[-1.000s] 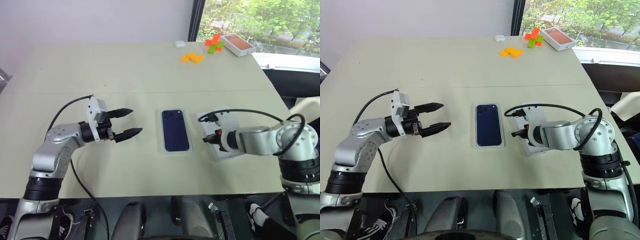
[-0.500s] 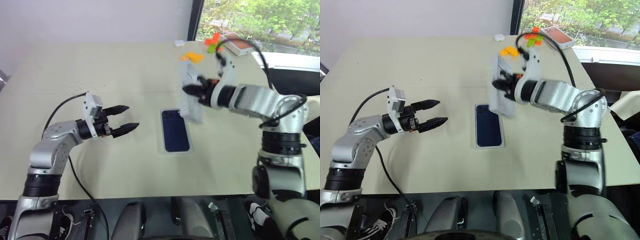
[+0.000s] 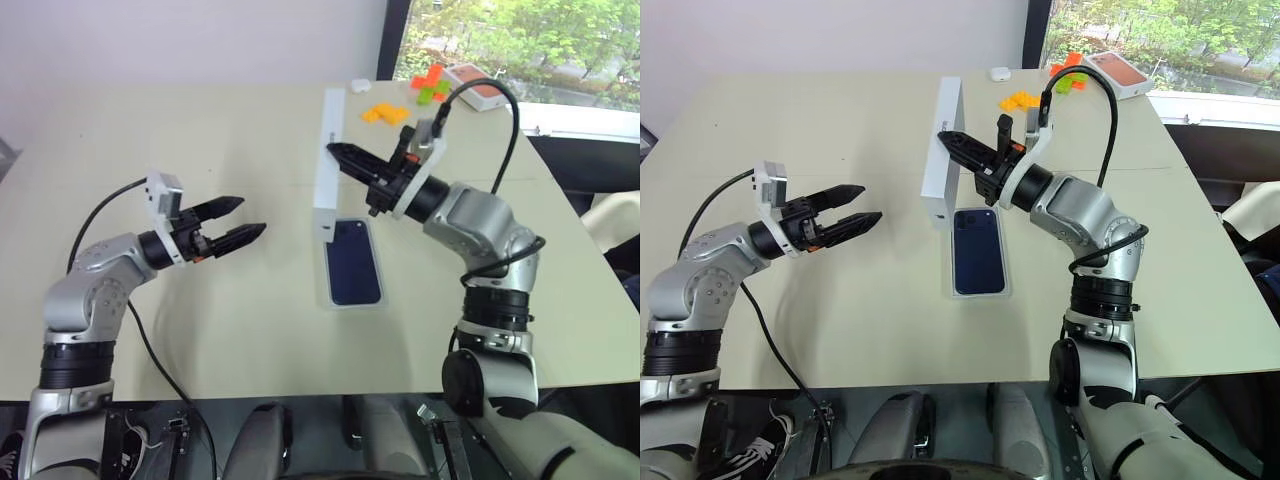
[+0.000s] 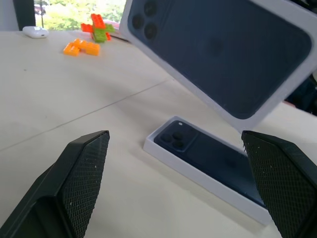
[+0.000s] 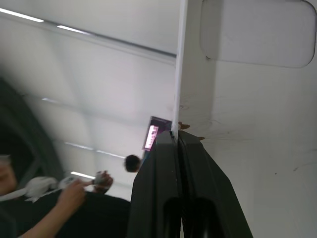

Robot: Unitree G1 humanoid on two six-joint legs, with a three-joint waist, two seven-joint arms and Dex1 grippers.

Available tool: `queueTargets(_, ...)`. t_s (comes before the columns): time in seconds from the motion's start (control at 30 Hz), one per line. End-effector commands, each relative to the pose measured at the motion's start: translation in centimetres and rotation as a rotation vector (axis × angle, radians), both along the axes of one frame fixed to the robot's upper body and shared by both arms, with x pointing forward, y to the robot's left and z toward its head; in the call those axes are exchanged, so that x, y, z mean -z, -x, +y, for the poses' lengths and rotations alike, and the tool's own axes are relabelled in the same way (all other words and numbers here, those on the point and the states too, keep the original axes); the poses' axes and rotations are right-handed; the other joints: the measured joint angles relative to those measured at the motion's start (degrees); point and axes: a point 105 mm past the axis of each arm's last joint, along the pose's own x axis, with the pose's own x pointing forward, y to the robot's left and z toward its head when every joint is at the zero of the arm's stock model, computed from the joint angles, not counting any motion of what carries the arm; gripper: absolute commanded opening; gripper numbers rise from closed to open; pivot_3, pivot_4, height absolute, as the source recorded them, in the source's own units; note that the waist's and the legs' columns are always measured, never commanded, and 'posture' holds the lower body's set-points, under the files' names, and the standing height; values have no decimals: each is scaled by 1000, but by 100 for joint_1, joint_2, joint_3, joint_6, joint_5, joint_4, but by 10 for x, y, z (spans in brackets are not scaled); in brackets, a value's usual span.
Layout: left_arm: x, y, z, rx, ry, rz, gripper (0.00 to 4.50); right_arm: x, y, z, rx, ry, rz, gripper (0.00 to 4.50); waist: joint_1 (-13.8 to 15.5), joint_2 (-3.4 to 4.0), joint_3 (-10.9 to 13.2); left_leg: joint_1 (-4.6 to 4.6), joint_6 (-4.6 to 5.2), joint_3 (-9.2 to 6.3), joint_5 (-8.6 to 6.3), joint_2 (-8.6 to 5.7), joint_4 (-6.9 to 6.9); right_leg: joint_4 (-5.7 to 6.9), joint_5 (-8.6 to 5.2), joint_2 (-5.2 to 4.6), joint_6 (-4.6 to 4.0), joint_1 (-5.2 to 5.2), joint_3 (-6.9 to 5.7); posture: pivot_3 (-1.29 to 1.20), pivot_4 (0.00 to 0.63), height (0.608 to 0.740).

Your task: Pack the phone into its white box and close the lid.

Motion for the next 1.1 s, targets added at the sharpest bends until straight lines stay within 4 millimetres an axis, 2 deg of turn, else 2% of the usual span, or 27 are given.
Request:
queueTargets(0.03, -15, 4, 0, 15, 35, -24, 4500, 6, 13, 11, -69, -19, -9, 27, -3, 0, 0, 0, 0, 0, 0, 0, 0, 0, 0, 0, 0, 0, 0, 0, 150, 740)
queueTargets(0.27, -21, 9, 0, 4, 54, -35, 4500, 27, 22, 27, -136, -43, 48, 27, -8, 0, 0, 5, -1, 10, 0, 1, 2, 4, 1, 2, -1, -8, 12, 0, 150, 740)
queueTargets(0.37, -17, 10, 0, 0, 47, -25, 4500, 32, 23, 31, -149, -46, 69, 27, -18, 0, 0, 5, -1, 12, 0, 1, 2, 6, 1, 2, -1, -10, 14, 0, 150, 740)
queueTargets(0.53, -2, 14, 0, -3, 9, 15, 4500, 59, 25, 36, -153, 2, 147, 27, -14, 0, -1, 6, -1, 12, 0, 1, 1, 5, 1, 3, -1, -9, 14, 0, 150, 740)
queueTargets(0.63, 7, 14, -2, -6, 4, 37, 3714, 64, 23, 34, -144, 8, 162, 0, -10, 0, 0, 4, -1, 15, 0, -2, 2, 5, 1, -1, -1, -9, 15, 0, 150, 740)
queueTargets(0.73, 16, 15, -8, -5, 21, 56, 2171, 73, 20, 32, -124, 37, 178, 0, -2, 0, -1, 7, -1, 16, 0, -3, 4, 5, 1, -1, -1, -7, 17, 0, 150, 740)
queueTargets(0.87, 28, 15, -18, 2, 20, 64, 43, 74, 17, 29, -91, 56, 151, 0, -1, 0, -1, 6, -1, 16, 0, -2, 4, 5, 1, 0, -1, -8, 17, 0, 150, 740)
queueTargets(1.1, 44, 11, -46, 17, 13, 54, 14, 89, 14, 15, -39, 126, 140, 0, 16, -1, -3, 5, -1, 16, 0, -4, 5, 4, 1, -1, -1, -5, 17, 0, 150, 740)
